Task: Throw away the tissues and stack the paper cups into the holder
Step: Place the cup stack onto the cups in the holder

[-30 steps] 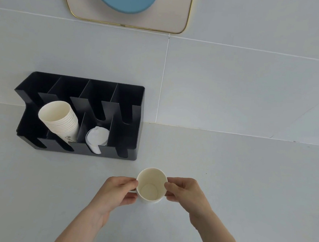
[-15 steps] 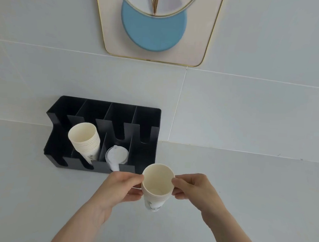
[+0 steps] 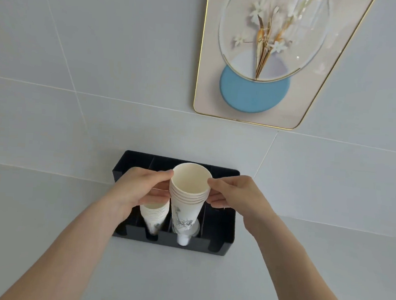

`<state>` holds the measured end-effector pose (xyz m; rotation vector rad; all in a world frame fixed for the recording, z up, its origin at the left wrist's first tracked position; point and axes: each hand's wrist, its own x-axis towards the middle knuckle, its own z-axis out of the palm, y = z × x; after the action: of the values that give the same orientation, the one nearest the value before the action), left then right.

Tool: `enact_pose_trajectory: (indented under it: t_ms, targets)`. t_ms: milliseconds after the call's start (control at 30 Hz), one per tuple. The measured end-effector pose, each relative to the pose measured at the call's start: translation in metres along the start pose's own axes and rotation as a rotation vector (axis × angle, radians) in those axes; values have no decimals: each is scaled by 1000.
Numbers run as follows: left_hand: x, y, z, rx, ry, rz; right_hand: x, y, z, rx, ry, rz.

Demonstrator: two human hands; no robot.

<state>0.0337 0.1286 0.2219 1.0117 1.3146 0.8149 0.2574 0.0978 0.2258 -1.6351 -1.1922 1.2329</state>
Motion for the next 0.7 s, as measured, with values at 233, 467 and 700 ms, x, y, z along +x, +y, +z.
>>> enact_pose_trajectory:
  t_ms: [233, 467, 700]
  targets:
    - [35, 35, -55, -42, 32, 49, 38, -45, 50, 40, 62, -19]
    - [69, 12, -82, -38, 46, 18, 70, -31, 89, 35, 93, 61]
    - [100, -36, -90, -27, 37, -73, 92, 12, 114, -18, 130, 163]
